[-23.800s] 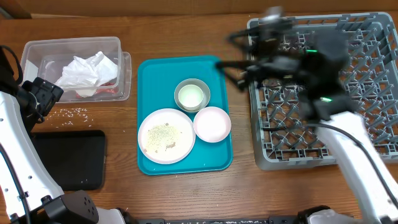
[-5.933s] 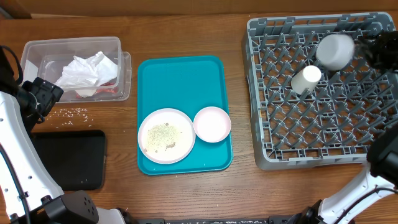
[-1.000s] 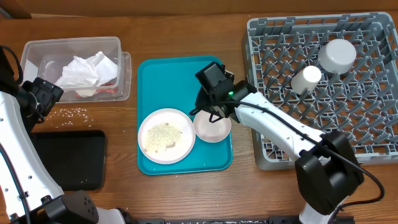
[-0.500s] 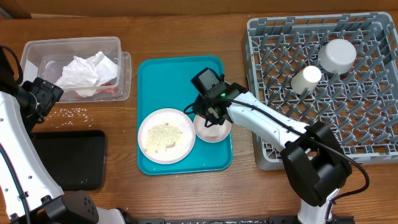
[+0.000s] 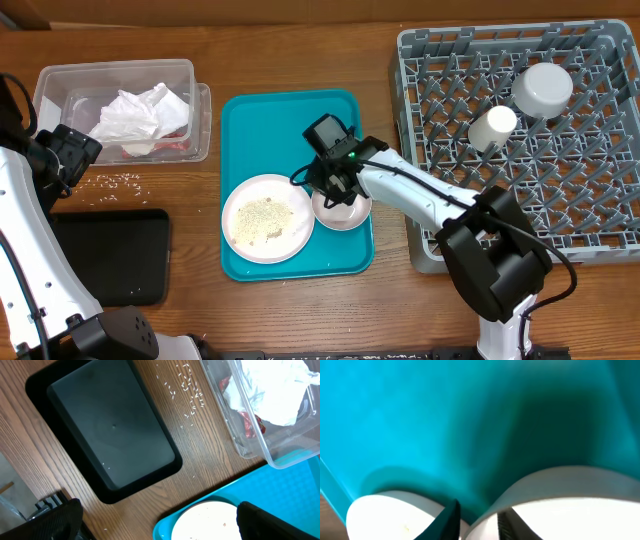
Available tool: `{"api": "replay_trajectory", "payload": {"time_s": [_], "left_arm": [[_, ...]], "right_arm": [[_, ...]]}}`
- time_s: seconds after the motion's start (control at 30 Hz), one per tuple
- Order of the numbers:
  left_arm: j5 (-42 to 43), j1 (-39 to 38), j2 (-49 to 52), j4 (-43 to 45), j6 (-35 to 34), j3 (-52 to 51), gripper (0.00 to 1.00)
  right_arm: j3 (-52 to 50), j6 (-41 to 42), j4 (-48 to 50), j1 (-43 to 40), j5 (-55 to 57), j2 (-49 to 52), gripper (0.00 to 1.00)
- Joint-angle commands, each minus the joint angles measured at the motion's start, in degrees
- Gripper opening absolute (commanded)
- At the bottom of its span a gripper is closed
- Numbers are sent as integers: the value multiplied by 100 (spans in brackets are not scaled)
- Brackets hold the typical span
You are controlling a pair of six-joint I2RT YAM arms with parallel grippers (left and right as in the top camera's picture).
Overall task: Sort waste into correct bins and load items into the dishwasher
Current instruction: 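Grip the small white bowl and carry it to the rack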
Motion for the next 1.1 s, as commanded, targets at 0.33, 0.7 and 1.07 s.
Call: {"api": "replay_trajectory", "payload": {"time_s": [0.33,0.7,1.07], "left_arm": [[-31,9,-66,-11,-79,0,100],[-31,9,-66,-13,-76,0,100],[-31,11,-66,-13,-76,0,100]], "right_arm": [[671,-935,-529,-120,66,-389,4],[1357,-2273,-1325,-807,24,-1228,4],[1399,-3908,-2046,-3316,-2024,-2332,4]]}}
